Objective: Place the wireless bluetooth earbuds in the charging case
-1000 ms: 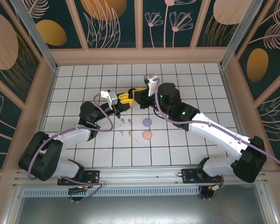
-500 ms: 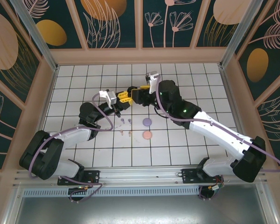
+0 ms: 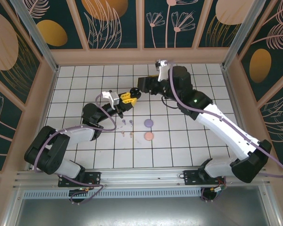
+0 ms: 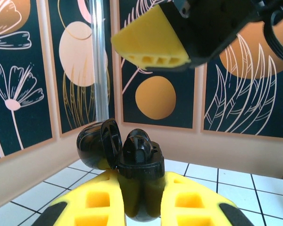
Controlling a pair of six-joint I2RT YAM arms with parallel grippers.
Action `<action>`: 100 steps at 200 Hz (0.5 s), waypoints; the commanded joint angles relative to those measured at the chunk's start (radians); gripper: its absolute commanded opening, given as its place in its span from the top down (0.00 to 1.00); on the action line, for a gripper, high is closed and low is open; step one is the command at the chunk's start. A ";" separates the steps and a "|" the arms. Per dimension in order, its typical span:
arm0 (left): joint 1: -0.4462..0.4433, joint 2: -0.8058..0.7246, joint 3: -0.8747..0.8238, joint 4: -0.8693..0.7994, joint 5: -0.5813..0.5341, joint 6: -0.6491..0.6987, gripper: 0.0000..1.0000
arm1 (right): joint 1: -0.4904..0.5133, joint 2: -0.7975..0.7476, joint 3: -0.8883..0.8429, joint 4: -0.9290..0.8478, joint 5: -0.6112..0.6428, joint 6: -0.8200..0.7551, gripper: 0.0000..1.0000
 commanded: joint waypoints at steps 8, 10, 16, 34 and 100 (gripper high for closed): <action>-0.007 0.023 0.015 -0.001 0.053 0.023 1.00 | -0.077 0.096 0.111 -0.183 -0.134 -0.001 0.59; -0.007 0.024 0.015 -0.008 0.054 0.027 1.00 | -0.080 0.104 0.119 -0.192 -0.141 -0.004 0.61; -0.007 0.027 0.019 -0.026 0.059 0.039 1.00 | -0.096 0.124 0.142 -0.218 -0.161 -0.009 0.68; -0.007 0.035 0.021 -0.060 0.069 0.063 1.00 | -0.130 0.186 0.202 -0.289 -0.224 -0.027 0.85; -0.007 0.043 0.049 -0.147 0.095 0.120 1.00 | -0.150 0.392 0.380 -0.449 -0.376 -0.073 1.00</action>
